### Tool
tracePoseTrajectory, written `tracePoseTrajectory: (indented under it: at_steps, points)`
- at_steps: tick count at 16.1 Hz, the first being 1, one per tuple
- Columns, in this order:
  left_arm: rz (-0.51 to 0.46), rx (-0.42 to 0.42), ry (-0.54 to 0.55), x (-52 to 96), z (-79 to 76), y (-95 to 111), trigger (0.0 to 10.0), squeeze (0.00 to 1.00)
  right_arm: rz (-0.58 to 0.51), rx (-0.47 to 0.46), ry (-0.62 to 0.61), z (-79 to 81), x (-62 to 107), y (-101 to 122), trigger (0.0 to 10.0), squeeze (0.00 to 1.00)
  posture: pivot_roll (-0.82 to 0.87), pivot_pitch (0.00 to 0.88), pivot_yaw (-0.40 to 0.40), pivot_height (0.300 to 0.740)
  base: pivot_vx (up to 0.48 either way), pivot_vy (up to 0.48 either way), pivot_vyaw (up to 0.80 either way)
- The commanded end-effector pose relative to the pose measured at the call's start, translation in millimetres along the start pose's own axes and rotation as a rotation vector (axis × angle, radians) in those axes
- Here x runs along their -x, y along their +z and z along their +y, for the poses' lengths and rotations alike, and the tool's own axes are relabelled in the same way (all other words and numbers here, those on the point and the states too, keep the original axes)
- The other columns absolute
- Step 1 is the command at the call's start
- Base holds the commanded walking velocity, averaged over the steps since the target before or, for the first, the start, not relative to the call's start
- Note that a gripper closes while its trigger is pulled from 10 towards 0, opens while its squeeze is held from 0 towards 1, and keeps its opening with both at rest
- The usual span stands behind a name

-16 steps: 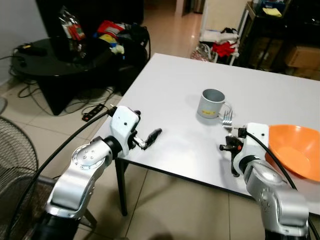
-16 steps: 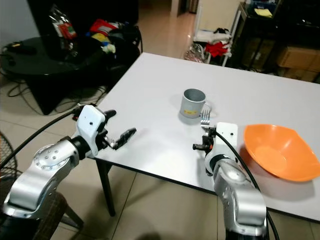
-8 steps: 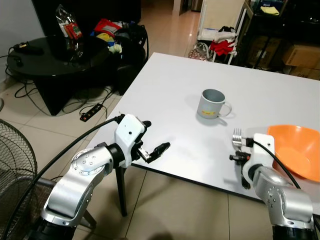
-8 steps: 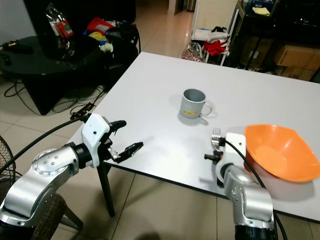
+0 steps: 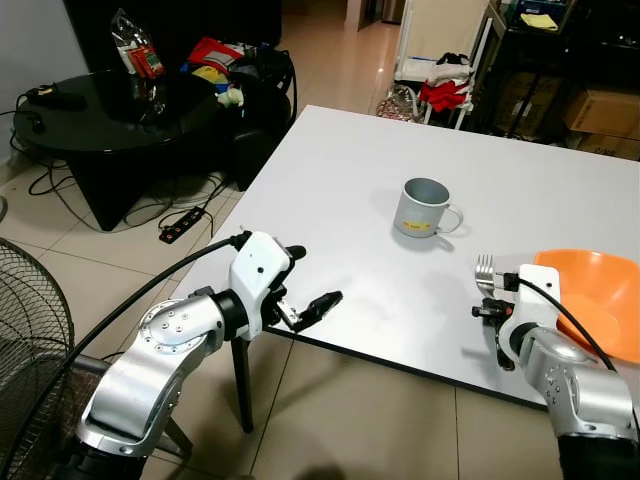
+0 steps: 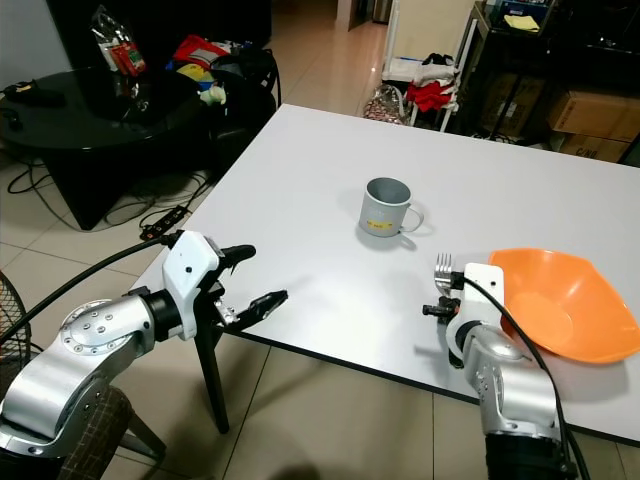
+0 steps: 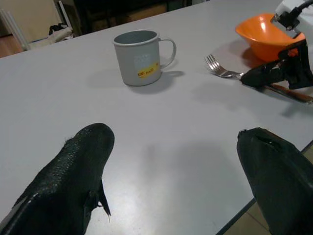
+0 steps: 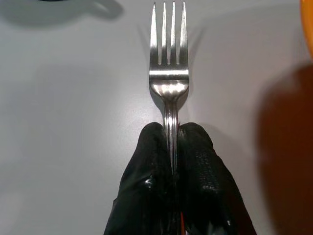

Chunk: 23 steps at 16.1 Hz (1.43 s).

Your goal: Setting the table

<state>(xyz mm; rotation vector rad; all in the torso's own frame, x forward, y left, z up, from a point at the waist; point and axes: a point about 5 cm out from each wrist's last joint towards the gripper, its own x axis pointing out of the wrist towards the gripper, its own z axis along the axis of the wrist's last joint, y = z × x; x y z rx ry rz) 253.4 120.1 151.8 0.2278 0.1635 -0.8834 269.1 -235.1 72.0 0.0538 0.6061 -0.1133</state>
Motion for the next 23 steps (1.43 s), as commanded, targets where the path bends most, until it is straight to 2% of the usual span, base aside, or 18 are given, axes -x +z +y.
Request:
tracePoseTrajectory:
  at_steps: [1,4,5,6,7,12,14,15,18,19,20,22,23]
  points:
    - [-0.003,-0.011,-0.015,2.3,-1.6,3.3,10.0,0.0,0.017,0.005,0.008,-3.1,-3.3,-1.0,10.0,0.0,0.05,0.0,-0.039,0.74,0.0,0.0,0.0]
    - [0.001,-0.013,-0.02,2.9,-1.6,3.4,10.0,0.0,0.051,0.024,0.034,-2.9,-5.7,-6.3,10.0,0.0,0.06,0.0,-0.042,0.74,0.0,0.0,0.0]
    - [0.001,-0.013,-0.024,3.1,-2.3,3.5,10.0,0.0,0.049,0.017,0.035,-2.8,-5.3,-7.3,10.0,0.08,0.06,0.0,-0.042,0.74,0.0,0.0,0.0]
    - [0.001,-0.013,-0.024,3.0,-1.9,3.6,10.0,0.0,0.049,0.015,0.036,-2.7,-5.5,-7.2,10.0,0.08,0.05,0.0,-0.04,0.74,0.0,0.0,0.0]
    - [0.001,-0.014,-0.027,2.7,-1.6,3.9,10.0,0.0,0.05,0.013,0.034,-4.2,-6.4,-8.1,10.0,1.0,0.05,0.0,-0.04,0.74,0.0,0.0,0.0]
    - [0.001,-0.017,-0.031,1.5,-0.1,4.8,10.0,0.0,0.02,0.041,0.019,-6.5,-5.0,-3.1,10.0,1.0,0.05,0.0,-0.03,0.74,0.0,0.0,0.0]
    - [-0.005,-0.018,-0.012,2.3,2.8,5.7,10.0,0.0,-0.042,0.075,0.051,-1.0,1.3,8.9,10.0,1.0,0.05,0.0,-0.029,0.74,0.0,0.0,0.0]
    - [-0.012,-0.017,0.009,4.4,7.7,7.1,10.0,0.0,-0.112,0.101,0.091,7.8,9.5,21.7,10.0,1.0,0.05,0.0,-0.027,0.74,0.0,0.0,0.0]
    - [-0.031,0.0,0.069,10.2,18.5,7.7,10.0,0.0,-0.186,0.154,0.143,25.6,22.1,32.9,10.0,1.0,0.04,0.0,-0.019,0.74,0.0,0.0,0.0]
    - [-0.058,0.002,0.138,13.7,25.4,10.2,10.0,0.0,-0.311,0.211,0.193,43.8,34.6,44.2,10.0,1.0,0.04,0.0,-0.013,0.74,0.0,0.0,0.0]
    - [-0.061,0.005,0.179,14.6,28.0,10.4,10.0,0.0,-0.373,0.224,0.208,50.9,41.3,50.0,10.0,1.0,0.03,0.0,-0.009,0.74,0.0,0.0,0.0]
    - [-0.094,0.016,0.369,15.0,37.1,11.7,10.0,0.0,-0.534,0.174,0.218,67.9,62.3,64.7,10.0,1.0,0.04,0.0,-0.007,0.74,0.0,0.0,0.8]
    - [-0.101,0.02,0.458,16.2,38.7,10.2,10.0,0.0,-0.573,0.152,0.234,76.1,71.3,64.5,10.0,1.0,0.05,0.0,-0.002,0.74,0.0,0.0,0.8]
